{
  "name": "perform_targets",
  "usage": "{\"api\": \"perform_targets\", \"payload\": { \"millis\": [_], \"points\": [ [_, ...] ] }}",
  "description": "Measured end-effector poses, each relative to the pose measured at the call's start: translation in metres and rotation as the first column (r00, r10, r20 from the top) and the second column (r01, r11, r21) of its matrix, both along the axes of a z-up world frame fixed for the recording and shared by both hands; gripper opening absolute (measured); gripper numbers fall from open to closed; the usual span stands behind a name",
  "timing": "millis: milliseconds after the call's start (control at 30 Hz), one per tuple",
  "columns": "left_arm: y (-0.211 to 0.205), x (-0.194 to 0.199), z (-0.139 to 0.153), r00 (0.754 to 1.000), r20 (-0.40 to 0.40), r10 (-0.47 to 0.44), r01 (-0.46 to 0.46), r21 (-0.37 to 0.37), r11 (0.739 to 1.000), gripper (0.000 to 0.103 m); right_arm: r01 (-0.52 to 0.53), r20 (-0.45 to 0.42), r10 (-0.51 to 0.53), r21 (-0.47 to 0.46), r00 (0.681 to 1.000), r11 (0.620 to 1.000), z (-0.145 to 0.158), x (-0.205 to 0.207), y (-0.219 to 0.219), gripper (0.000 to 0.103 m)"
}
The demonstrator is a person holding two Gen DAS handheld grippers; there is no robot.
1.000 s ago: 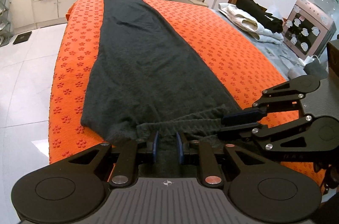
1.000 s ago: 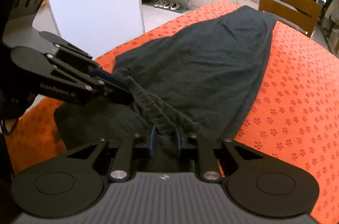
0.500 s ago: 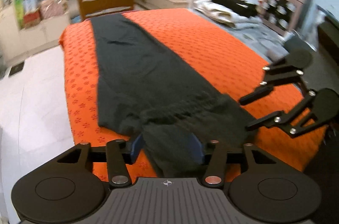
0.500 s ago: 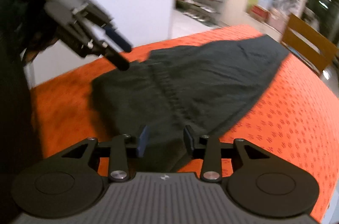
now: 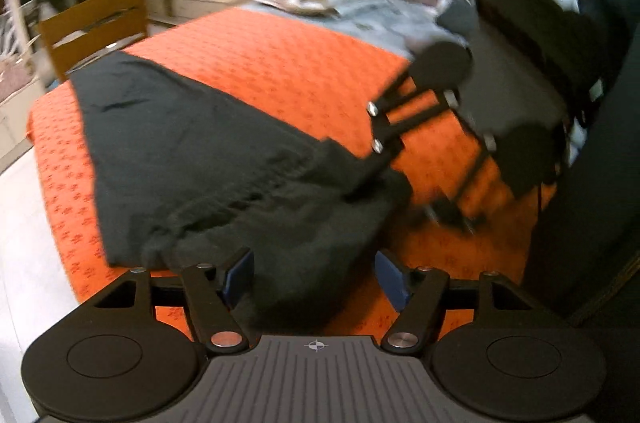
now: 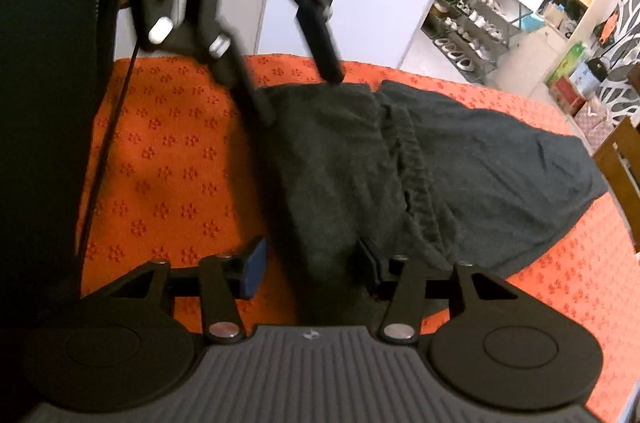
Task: Fold clothes
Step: 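Grasp the folded pants end with the right tool while the left tool grasps beside it, then lift and fold the held end over the pants with both tools, then release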
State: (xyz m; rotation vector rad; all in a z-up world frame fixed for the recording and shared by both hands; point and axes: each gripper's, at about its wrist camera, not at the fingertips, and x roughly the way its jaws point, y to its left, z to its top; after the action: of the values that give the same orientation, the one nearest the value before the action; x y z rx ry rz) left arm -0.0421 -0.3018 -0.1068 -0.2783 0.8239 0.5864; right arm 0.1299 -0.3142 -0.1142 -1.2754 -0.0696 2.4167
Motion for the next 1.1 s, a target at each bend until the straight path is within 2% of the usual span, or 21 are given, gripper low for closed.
{"api": "perform_targets", "payload": {
  "millis": [167,300,400,467,533,567,600,700,833,867,933,967,1000,1100],
  "points": [
    [-0.002,0.008,-0.011,0.998,-0.055,-0.042,0.045,0.053,0.998,0.070,0.063,-0.054,-0.063,-0.003,0.997,0.998,0.020,0.005,0.011,0.034],
    [-0.004,0.006,-0.017,0.996,-0.092,-0.004,0.017,0.137,0.990,0.070,0.109,-0.094,-0.110,-0.018,0.989,0.994,0.035,0.008,0.022,0.034],
    [-0.004,0.000,-0.018,0.996,-0.083,0.045,-0.030,0.179,0.983,0.068,0.132,-0.112,-0.135,-0.033,0.984,0.991,0.040,0.011,0.030,0.034],
    [-0.005,-0.003,-0.019,0.994,-0.077,0.078,-0.060,0.206,0.977,0.061,0.147,-0.124,-0.151,-0.046,0.981,0.988,0.042,0.015,0.035,0.034],
    [-0.005,-0.007,-0.019,0.992,-0.069,0.110,-0.091,0.233,0.968,0.048,0.150,-0.133,-0.156,-0.056,0.979,0.987,0.042,0.019,0.037,0.035],
    [-0.005,-0.009,-0.019,0.990,-0.065,0.126,-0.107,0.246,0.963,0.045,0.146,-0.138,-0.153,-0.057,0.979,0.988,0.042,0.020,0.037,0.036],
    [-0.005,-0.010,-0.019,0.989,-0.060,0.138,-0.119,0.252,0.961,0.038,0.139,-0.143,-0.146,-0.058,0.979,0.989,0.041,0.020,0.037,0.040],
    [-0.001,-0.011,-0.015,0.987,-0.044,0.156,-0.142,0.228,0.963,0.029,0.102,-0.168,-0.112,-0.069,0.979,0.992,0.038,0.022,0.033,0.055],
    [0.006,-0.009,-0.008,0.983,-0.013,0.182,-0.177,0.172,0.969,0.025,0.058,-0.163,-0.065,-0.047,0.984,0.997,0.032,0.025,0.025,0.059],
    [0.008,-0.009,-0.006,0.982,-0.007,0.188,-0.185,0.159,0.970,0.025,0.061,-0.145,-0.064,-0.025,0.987,0.998,0.030,0.025,0.023,0.059],
    [0.012,-0.011,0.000,0.980,0.005,0.198,-0.196,0.132,0.972,0.025,0.077,-0.096,-0.075,0.017,0.993,0.997,0.024,0.023,0.021,0.050],
    [0.015,-0.012,0.004,0.979,0.014,0.202,-0.202,0.117,0.972,0.025,0.087,-0.080,-0.085,0.024,0.993,0.996,0.023,0.023,0.022,0.031],
    [0.018,-0.013,0.008,0.978,0.023,0.207,-0.209,0.104,0.972,0.025,0.104,-0.086,-0.102,0.018,0.991,0.994,0.025,0.024,0.025,0.021],
    [0.030,-0.014,0.021,0.971,0.060,0.230,-0.234,0.071,0.970,0.025,0.164,-0.134,-0.164,-0.011,0.977,0.986,0.038,0.030,0.036,0.018]
  ]
}}
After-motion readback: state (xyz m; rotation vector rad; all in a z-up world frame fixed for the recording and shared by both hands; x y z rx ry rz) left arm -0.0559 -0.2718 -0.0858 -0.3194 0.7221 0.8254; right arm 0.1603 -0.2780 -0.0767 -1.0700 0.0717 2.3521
